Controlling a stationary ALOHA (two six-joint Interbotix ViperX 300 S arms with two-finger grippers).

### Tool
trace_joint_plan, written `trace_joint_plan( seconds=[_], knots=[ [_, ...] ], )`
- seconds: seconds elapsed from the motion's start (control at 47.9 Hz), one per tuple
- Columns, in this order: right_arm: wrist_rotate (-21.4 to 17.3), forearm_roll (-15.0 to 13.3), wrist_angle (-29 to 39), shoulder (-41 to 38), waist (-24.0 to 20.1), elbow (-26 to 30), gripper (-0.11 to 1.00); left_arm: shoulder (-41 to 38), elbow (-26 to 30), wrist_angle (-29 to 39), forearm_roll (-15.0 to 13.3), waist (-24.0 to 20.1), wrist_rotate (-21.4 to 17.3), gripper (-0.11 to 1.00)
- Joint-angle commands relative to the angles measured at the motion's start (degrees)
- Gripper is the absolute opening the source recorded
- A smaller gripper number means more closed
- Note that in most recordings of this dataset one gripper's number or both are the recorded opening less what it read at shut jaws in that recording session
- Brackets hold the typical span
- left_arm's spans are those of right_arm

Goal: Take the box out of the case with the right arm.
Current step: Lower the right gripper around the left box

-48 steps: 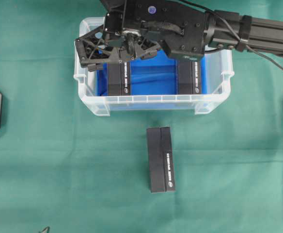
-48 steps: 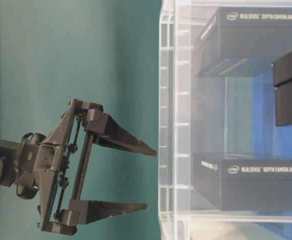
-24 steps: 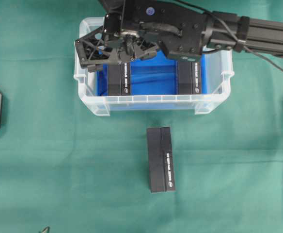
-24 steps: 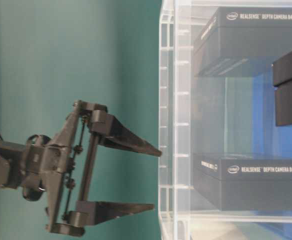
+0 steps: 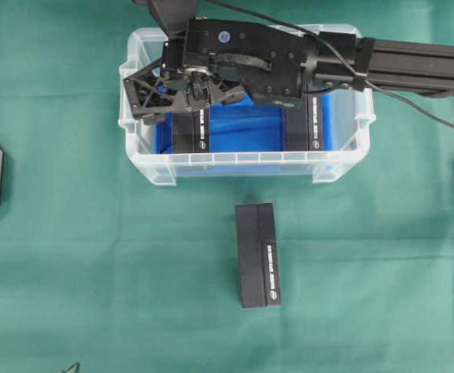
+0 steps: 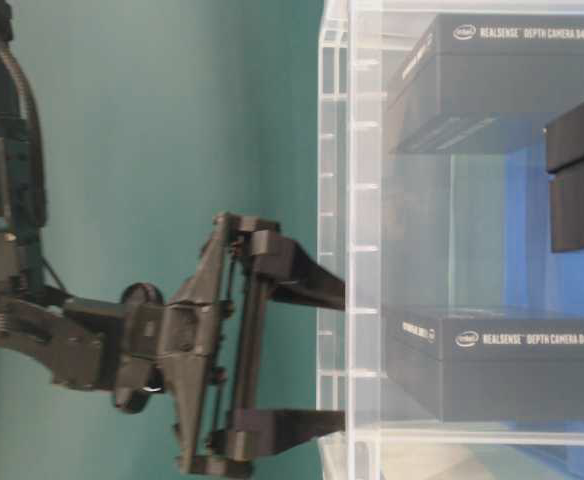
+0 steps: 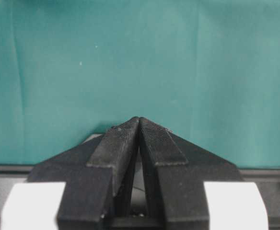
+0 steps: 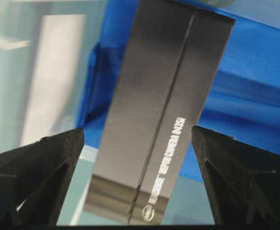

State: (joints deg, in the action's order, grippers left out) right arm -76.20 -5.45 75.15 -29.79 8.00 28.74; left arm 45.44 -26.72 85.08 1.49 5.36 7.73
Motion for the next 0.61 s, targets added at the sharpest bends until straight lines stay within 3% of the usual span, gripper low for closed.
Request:
trace_joint_plan(
  seconds=[0.0, 0.313, 0.585],
  knots=[
    [0.26, 0.09, -1.41, 1.32, 0.09, -0.44, 0.95, -0.26, 1.49, -0.18, 0.09, 0.18, 0.09, 0.02],
    [0.09, 0.44, -4.92, 1.05, 0.18, -3.52, 0.95, -0.26, 1.49, -0.26, 0.09, 0.18, 0.09, 0.02],
    [-0.53, 3.25, -8.26, -0.44, 0.35, -4.83, 0.95, -0.26, 1.49, -0.26, 0.09, 0.09, 0.09, 0.02]
  ],
)
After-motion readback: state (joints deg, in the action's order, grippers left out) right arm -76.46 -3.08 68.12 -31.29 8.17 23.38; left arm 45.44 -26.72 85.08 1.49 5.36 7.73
